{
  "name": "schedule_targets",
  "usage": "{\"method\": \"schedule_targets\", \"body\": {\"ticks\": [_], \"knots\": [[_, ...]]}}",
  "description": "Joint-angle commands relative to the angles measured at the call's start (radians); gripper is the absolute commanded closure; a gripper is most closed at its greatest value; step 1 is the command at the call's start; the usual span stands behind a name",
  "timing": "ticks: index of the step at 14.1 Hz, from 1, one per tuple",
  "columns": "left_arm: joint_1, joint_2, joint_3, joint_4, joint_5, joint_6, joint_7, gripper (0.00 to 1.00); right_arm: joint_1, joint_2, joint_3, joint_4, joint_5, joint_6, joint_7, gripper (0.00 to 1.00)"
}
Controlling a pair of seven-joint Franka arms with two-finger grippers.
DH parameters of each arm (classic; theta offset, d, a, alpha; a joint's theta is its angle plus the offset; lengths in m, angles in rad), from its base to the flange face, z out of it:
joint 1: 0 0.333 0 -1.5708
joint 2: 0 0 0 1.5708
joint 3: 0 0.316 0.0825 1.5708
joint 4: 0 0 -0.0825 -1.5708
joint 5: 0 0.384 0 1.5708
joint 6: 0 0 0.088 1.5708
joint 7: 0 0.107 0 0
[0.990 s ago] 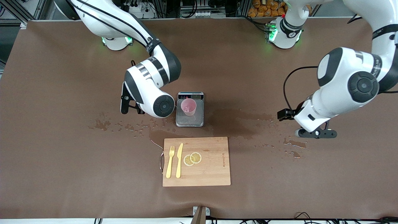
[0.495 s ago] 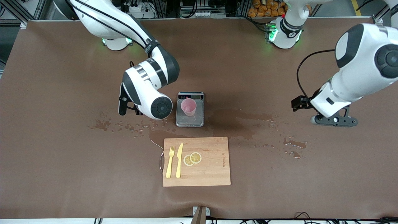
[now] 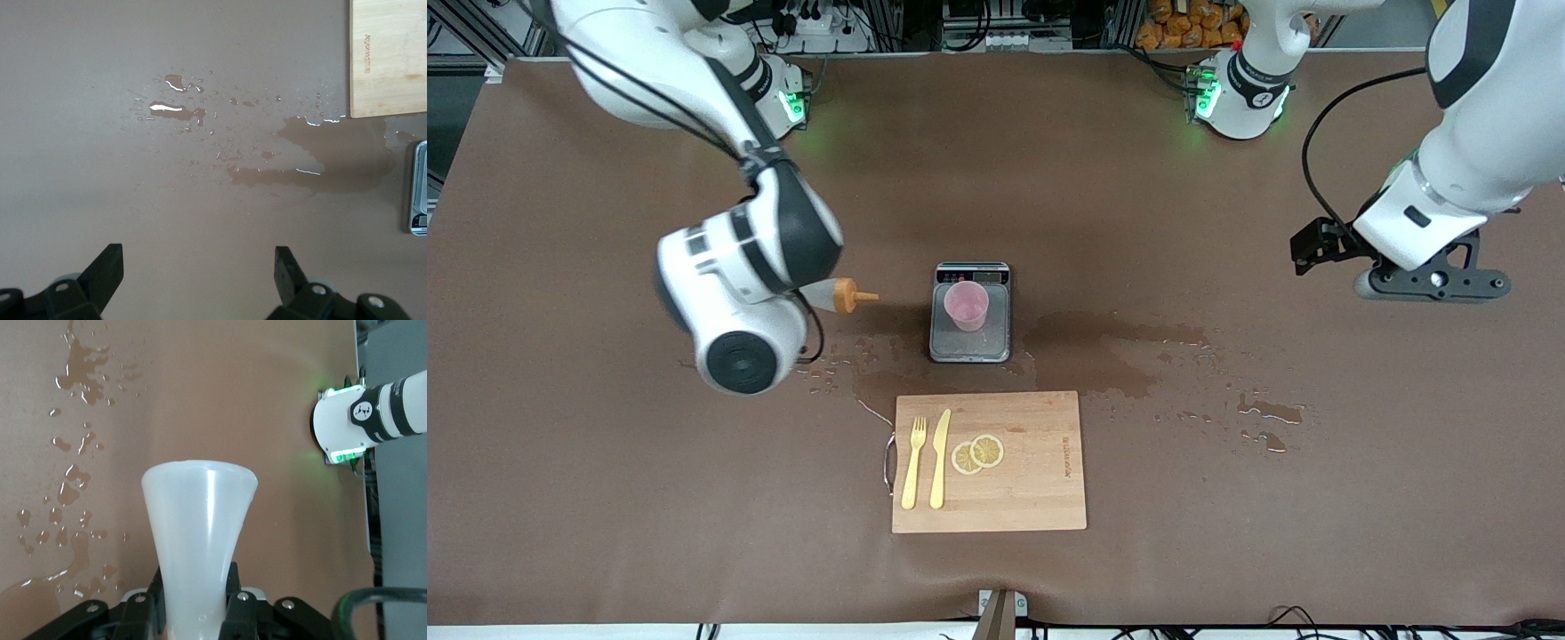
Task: Add sauce to pink cup with both arms
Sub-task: 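Carry the bottle back toward its spot with the right gripper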
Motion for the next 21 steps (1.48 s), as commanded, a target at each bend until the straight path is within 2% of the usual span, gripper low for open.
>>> {"method": "schedule_targets", "body": {"ticks": [1,6,11,14,15,21], "knots": [[-0.025,-0.032,0.015,-0.01,0.021,-0.032,0.002,0.0,-0.123,-0.044,0.02,-0.009,0.123,-0.008,-0.143,0.83],[-0.028,-0.045,0.055,0.073,0.004,-0.185,0.014,0.0,-0.34,-0.041,0.015,-0.018,0.357,-0.019,-0.416,0.79],[-0.049,-0.063,0.092,0.082,-0.005,-0.201,0.011,0.0,-0.496,-0.02,0.012,-0.074,0.512,-0.042,-0.662,0.77],[-0.048,-0.069,0.093,0.084,0.0,-0.204,0.019,0.0,-0.575,0.028,0.012,-0.11,0.568,-0.042,-0.814,0.77],[-0.042,-0.066,0.093,0.084,0.0,-0.202,0.031,0.0,-0.601,0.045,0.012,-0.119,0.577,-0.043,-0.873,0.74],[-0.025,-0.06,0.092,0.105,-0.005,-0.202,0.079,0.0,-0.716,0.164,0.011,-0.124,0.583,-0.039,-1.116,0.74]]}}
